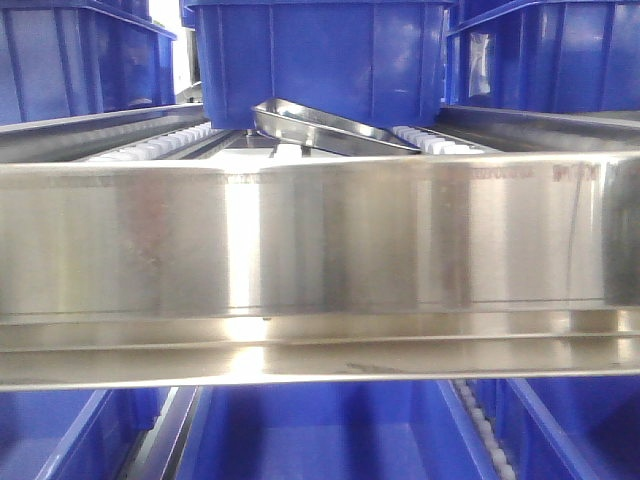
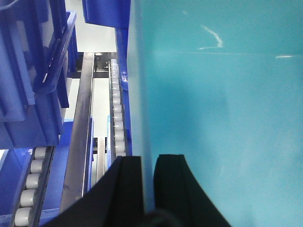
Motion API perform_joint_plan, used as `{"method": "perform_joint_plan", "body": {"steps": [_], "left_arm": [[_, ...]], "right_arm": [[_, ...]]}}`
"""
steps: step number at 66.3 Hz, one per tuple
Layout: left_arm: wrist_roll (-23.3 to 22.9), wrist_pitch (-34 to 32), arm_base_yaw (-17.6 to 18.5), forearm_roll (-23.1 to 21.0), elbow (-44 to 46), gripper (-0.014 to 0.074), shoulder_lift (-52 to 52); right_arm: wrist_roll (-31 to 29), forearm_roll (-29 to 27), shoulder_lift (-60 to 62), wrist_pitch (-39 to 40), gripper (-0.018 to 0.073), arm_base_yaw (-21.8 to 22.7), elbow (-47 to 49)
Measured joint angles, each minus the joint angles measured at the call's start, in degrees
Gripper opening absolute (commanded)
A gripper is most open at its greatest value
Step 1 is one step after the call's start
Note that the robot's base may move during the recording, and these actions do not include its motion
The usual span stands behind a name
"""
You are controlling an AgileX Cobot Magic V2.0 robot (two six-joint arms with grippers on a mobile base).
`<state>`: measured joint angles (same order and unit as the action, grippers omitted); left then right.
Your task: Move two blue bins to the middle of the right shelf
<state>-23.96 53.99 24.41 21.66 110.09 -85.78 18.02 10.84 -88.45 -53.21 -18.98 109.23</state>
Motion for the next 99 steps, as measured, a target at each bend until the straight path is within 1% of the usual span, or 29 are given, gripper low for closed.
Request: {"method": "perform_joint_plan", "body": {"steps": [25, 51, 99], "left_arm": [[0.0, -0.14, 0.0, 0.04, 0.0, -0.0111, 0.0], [-0.1, -0.01, -0.33, 1.36, 0.0, -0.0111, 0.0], [-0.1, 0.08, -0.33, 1.75, 0.0, -0.0111, 0.0]], "right_arm": [[0.0, 0.1, -0.13, 0.22, -0.0163, 0.0, 0.0], [0.0, 0.1, -2.62, 4.33, -0.0163, 0.0, 0.0], [0.0, 0.2, -2.95, 5.0, -0.0163, 0.0, 0.0]]}}
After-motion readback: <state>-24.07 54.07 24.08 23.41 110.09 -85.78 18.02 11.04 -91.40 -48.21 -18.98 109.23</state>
